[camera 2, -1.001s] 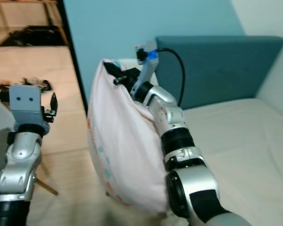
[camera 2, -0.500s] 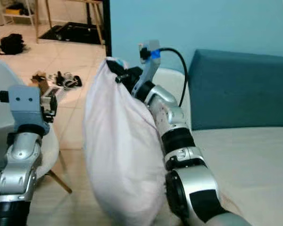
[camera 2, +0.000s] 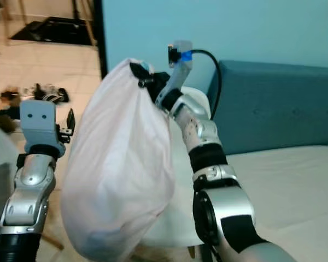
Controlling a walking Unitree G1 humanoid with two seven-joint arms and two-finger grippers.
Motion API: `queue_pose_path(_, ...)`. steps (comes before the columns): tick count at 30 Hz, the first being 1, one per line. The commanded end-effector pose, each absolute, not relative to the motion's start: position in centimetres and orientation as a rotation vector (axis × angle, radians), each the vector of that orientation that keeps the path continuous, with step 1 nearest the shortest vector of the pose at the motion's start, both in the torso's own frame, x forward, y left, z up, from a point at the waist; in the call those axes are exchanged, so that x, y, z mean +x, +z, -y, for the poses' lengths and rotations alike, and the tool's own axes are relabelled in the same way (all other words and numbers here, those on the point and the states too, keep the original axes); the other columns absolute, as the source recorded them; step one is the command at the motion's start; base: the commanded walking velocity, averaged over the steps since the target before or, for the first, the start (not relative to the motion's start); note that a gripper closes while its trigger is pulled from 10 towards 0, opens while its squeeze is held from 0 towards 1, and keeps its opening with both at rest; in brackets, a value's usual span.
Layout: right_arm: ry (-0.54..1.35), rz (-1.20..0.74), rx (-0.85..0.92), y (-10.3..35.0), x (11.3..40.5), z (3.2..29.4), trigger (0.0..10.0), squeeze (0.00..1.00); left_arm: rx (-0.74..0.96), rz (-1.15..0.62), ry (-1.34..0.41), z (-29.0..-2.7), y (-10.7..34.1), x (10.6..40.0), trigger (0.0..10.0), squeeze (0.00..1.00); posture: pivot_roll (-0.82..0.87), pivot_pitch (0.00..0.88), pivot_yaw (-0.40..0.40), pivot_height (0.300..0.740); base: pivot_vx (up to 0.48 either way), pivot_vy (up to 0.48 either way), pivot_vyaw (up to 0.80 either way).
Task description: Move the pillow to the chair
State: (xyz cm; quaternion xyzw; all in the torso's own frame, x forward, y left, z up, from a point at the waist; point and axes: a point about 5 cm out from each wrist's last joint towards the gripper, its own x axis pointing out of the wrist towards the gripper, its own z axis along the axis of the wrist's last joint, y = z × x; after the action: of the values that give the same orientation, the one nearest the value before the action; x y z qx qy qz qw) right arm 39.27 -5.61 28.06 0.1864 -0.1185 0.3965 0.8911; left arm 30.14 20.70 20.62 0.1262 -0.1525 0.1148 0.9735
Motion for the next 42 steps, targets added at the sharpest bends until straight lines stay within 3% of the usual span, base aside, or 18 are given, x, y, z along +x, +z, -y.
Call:
queue_pose_path(1,0.772,0.348,0.42,30.0,39.5,7.2,0.0,0.0,0.251,0.3,0.205,-20.1,20.4,30.3,10.0,0.0,0.0,0.0,-0.099,0.74,0.48,0.0,0.0)
queue_pose_path(5,0.751,0.346,0.392,30.1,39.7,7.6,0.0,0.0,0.251,0.3,0.209,-20.2,20.4,30.2,10.0,0.0,0.0,0.0,-0.099,0.74,0.48,0.0,0.0)
queue_pose_path(6,0.686,0.3,0.28,29.4,40.2,8.2,0.0,0.0,0.25,0.299,0.211,-20.2,20.4,30.2,10.0,0.0,0.0,0.0,-0.099,0.74,0.48,0.0,0.0)
queue_pose_path(11,0.59,0.209,0.112,27.8,40.9,9.2,0.0,0.0,0.238,0.282,0.227,-20.4,20.2,30.3,10.0,0.0,0.0,0.0,-0.097,0.74,0.256,0.0,0.0)
queue_pose_path(15,0.526,0.004,-0.088,24.5,41.3,10.6,0.4,0.0,0.223,0.275,0.226,-20.3,20.1,30.4,10.0,0.0,0.0,0.0,-0.098,0.74,0.0,0.0,0.0)
queue_pose_path(16,0.485,-0.066,-0.138,23.3,41.4,11.4,1.3,0.0,0.224,0.274,0.223,-20.2,20.0,30.4,10.0,0.0,0.0,0.0,-0.099,0.74,0.0,0.0,0.0)
queue_pose_path(17,0.459,-0.121,-0.189,22.3,41.4,12.2,3.7,0.0,0.224,0.272,0.221,-20.2,20.0,30.4,10.0,0.0,0.0,0.0,-0.098,0.74,0.0,0.0,0.0)
queue_pose_path(19,0.459,-0.121,-0.189,22.3,41.4,12.2,3.7,0.0,0.224,0.272,0.221,-20.2,20.0,30.4,10.0,0.0,0.0,0.0,-0.098,0.74,0.0,0.0,0.0)
queue_pose_path(20,0.427,-0.162,-0.237,21.5,41.4,13.0,5.1,0.0,0.223,0.269,0.219,-20.1,19.9,30.4,10.0,0.0,0.0,0.0,-0.098,0.74,0.0,0.0,0.0)
queue_pose_path(21,0.362,-0.206,-0.291,20.7,41.3,14.4,8.2,0.0,0.223,0.265,0.216,-20.1,19.8,30.3,10.0,0.0,0.0,0.0,-0.098,0.74,0.0,0.0,0.0)
queue_pose_path(24,0.318,-0.232,-0.324,20.1,41.3,15.3,8.9,0.0,0.222,0.262,0.214,-20.1,19.7,30.3,10.0,0.0,0.0,0.0,-0.096,0.74,0.0,0.0,0.0)
queue_pose_path(25,0.286,-0.255,-0.332,19.5,41.2,16.2,10.0,0.0,0.222,0.255,0.213,-20.0,19.6,30.3,10.0,0.0,0.0,0.0,-0.093,0.74,0.0,0.0,0.0)
queue_pose_path(28,0.233,-0.297,-0.354,18.0,40.9,17.3,10.0,0.0,0.215,0.232,0.219,-20.0,19.3,30.5,10.0,0.0,-0.01,0.0,-0.09,0.74,0.0,0.0,0.0)
queue_pose_path(42,0.169,-0.426,-0.369,14.3,39.8,17.9,10.0,0.0,0.213,0.215,0.223,-20.0,19.0,30.2,10.0,0.0,0.01,0.0,-0.099,0.74,0.0,0.0,0.0)
